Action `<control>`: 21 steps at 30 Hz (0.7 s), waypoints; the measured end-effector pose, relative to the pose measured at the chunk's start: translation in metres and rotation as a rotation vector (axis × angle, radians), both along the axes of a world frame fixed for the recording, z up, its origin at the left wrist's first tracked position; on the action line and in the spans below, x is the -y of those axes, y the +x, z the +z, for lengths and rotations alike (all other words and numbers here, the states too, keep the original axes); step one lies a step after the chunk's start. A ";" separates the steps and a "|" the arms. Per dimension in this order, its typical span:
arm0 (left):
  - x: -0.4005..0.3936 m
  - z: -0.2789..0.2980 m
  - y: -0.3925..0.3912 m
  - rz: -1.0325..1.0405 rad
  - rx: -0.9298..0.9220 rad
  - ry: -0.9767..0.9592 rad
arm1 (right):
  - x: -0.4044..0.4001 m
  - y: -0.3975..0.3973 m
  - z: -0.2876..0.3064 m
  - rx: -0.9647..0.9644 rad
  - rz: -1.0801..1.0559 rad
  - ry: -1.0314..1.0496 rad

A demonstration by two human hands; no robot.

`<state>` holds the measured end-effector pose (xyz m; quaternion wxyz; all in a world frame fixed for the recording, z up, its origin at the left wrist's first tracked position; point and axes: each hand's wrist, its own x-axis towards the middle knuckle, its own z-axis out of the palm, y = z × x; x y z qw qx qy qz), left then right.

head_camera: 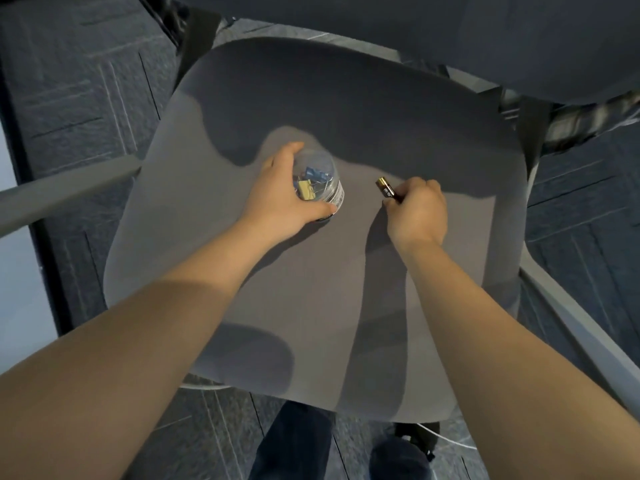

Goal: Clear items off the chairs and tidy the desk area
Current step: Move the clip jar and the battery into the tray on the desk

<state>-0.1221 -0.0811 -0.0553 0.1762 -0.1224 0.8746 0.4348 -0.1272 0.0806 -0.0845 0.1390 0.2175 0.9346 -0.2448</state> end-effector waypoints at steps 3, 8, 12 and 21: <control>-0.003 0.015 0.005 0.015 -0.018 0.002 | -0.001 0.003 0.015 -0.032 -0.042 -0.068; -0.015 0.071 0.012 0.021 -0.100 0.007 | -0.003 0.013 0.085 -0.155 -0.124 -0.298; -0.040 0.135 0.016 -0.014 -0.187 -0.003 | -0.024 0.022 0.164 -0.278 -0.130 -0.384; -0.164 0.279 0.059 -0.249 -0.326 0.094 | -0.165 0.094 0.306 -0.504 -0.284 -0.395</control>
